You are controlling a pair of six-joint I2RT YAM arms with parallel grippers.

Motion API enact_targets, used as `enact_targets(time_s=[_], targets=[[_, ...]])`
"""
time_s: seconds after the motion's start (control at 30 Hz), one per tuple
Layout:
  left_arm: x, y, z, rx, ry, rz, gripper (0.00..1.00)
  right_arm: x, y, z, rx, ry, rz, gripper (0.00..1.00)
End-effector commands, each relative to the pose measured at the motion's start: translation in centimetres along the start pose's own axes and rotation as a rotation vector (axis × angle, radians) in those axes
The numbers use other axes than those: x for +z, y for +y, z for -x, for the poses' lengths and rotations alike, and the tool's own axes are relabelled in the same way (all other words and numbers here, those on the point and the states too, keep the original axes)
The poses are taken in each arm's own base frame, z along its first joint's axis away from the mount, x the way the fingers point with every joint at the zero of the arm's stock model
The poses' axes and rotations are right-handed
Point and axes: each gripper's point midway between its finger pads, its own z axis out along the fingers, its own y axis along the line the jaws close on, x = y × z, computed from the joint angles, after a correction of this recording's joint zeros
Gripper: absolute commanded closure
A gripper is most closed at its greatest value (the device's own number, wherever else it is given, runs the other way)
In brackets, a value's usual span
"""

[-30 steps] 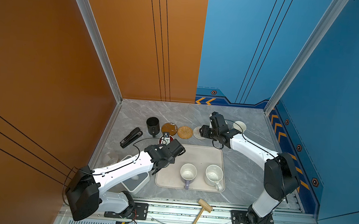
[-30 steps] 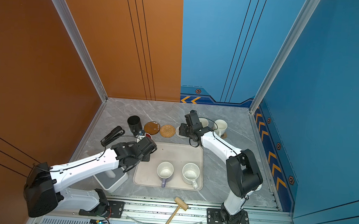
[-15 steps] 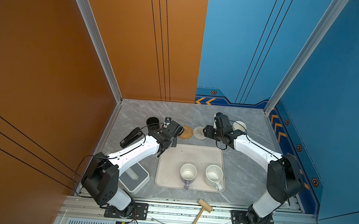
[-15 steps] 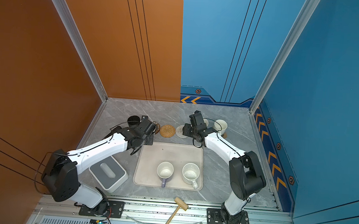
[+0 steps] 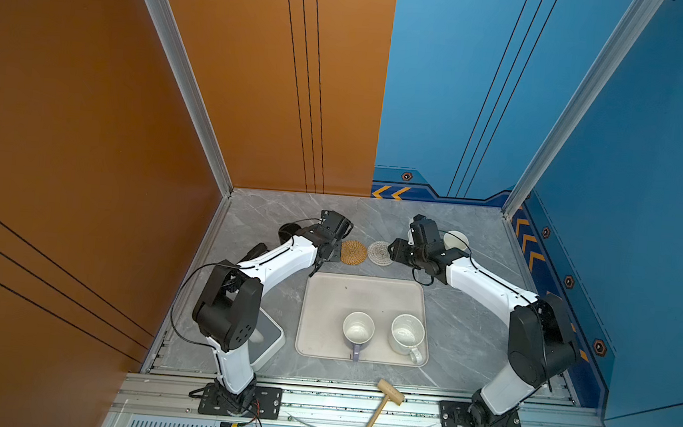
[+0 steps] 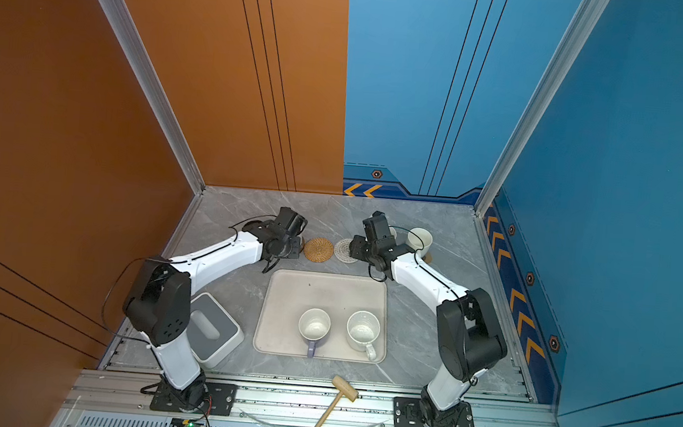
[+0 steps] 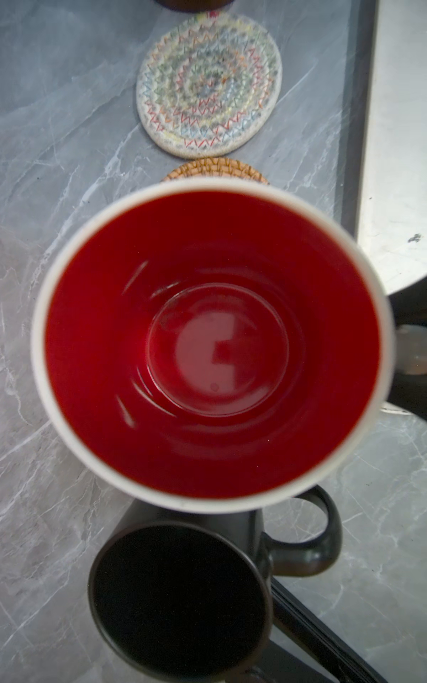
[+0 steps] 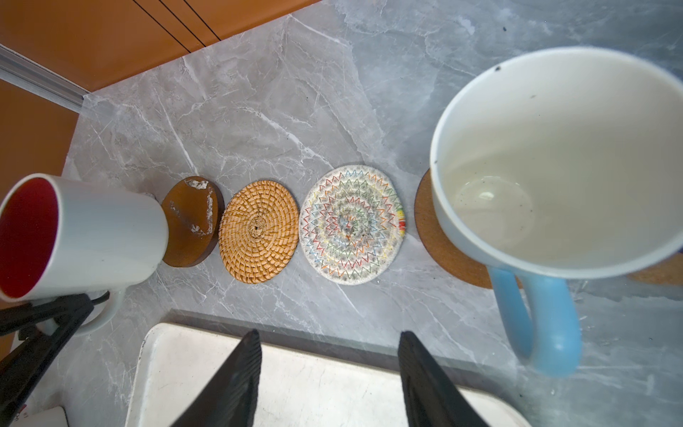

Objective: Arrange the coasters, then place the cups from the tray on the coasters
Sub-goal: 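Lift the red-lined mug with the left gripper toward the dark wooden coaster, then lower the red-lined mug onto the dark wooden coaster beside the black mug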

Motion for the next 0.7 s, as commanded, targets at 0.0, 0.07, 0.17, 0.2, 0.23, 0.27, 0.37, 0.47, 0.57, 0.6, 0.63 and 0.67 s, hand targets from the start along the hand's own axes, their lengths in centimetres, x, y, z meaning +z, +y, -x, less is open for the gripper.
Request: enact_targets(time_s=[0.0, 0.07, 0.17, 0.2, 0.23, 0.27, 0.37, 0.47, 0.57, 0.6, 0.63, 0.67], targets=[[-0.3, -0.8, 3.7, -0.037, -0.091, -0.04, 1.0, -0.7, 0.0, 0.3, 0.023, -0.01, 0.023, 0.42], [0.4, -0.8, 3.8, -0.038, -0.084, -0.035, 1.0, -0.6, 0.0, 0.3, 0.025, -0.009, 0.022, 0.42], [1.3, -0.9, 4.1, -0.044, -0.074, -0.036, 1.0, -0.6, -0.1, 0.3, 0.026, -0.007, 0.024, 0.42], [1.6, -0.9, 4.2, -0.044, -0.071, -0.038, 1.0, -0.6, -0.1, 0.3, 0.027, -0.007, 0.024, 0.42], [1.9, -1.0, 4.3, -0.044, -0.068, -0.038, 1.0, -0.7, -0.1, 0.4, 0.028, -0.008, 0.023, 0.42], [2.2, -1.0, 4.3, -0.043, -0.065, -0.036, 1.0, -0.6, -0.2, 0.4, 0.028, -0.007, 0.021, 0.42], [2.9, -1.1, 4.4, -0.04, -0.057, -0.036, 1.0, -0.6, -0.3, 0.3, 0.03, -0.005, 0.019, 0.42], [3.4, -0.9, 4.3, -0.051, -0.047, -0.031, 1.0, -0.6, -0.4, 0.3, 0.031, -0.004, 0.019, 0.42], [3.8, -0.8, 4.3, -0.052, -0.041, -0.027, 1.0, -0.6, -0.5, 0.3, 0.031, -0.004, 0.017, 0.42], [3.9, -0.7, 4.2, -0.053, -0.04, -0.025, 1.0, -0.6, -0.5, 0.4, 0.031, -0.004, 0.017, 0.43], [4.0, -0.7, 4.2, -0.053, -0.039, -0.024, 1.0, -0.5, -0.5, 0.3, 0.031, -0.003, 0.017, 0.42], [4.1, -0.6, 4.2, -0.053, -0.039, -0.022, 1.0, -0.6, -0.5, 0.3, 0.031, -0.003, 0.018, 0.43]])
